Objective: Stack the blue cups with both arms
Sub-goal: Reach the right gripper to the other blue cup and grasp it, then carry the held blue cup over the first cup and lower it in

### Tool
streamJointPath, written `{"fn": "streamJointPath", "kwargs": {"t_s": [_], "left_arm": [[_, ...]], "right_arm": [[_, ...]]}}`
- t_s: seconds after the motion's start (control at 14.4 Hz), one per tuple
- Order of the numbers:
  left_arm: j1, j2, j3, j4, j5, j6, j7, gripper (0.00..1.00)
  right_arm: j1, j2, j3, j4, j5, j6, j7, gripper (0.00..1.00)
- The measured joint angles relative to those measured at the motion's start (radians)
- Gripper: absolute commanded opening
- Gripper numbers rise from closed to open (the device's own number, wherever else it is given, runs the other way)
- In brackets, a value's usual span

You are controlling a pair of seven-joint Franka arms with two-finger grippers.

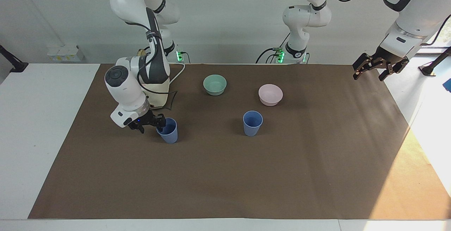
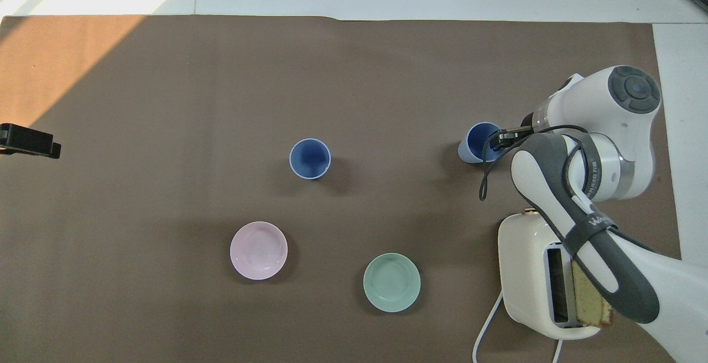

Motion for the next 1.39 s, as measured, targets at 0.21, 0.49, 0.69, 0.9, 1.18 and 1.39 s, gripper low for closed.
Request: {"fn": "streamJointPath", "kwargs": {"t_s": [0.21,0.49,0.69,0.9,1.18,1.39], "left_arm": [[0.000,0.000,-0.006,0.000,0.000,0.000,0.000,1.00],[0.000,0.000,-0.009,0.000,0.000,0.000,0.000,1.00],[0.000,0.000,-0.008,0.000,0.000,0.000,0.000,1.00],[0.000,0.000,-0.008,0.000,0.000,0.000,0.000,1.00],[0.000,0.000,-0.007,0.000,0.000,0.000,0.000,1.00],[0.000,0.000,-0.007,0.000,0.000,0.000,0.000,1.00]], "right_arm": [[0.000,0.000,0.005,0.002,0.000,0.000,0.000,0.00],[0.016,-0.001,0.014,0.028,0.012,-0.001,0.029,0.00],[0.059,-0.004,0.017,0.106,0.012,-0.067,0.131,0.00],[0.078,-0.012,0.049,0.202,0.013,-0.149,0.226,0.00],[0.125,-0.013,0.121,0.291,0.012,-0.215,0.357,0.00],[0.245,-0.007,0.125,0.329,0.010,-0.223,0.445,0.00]]}}
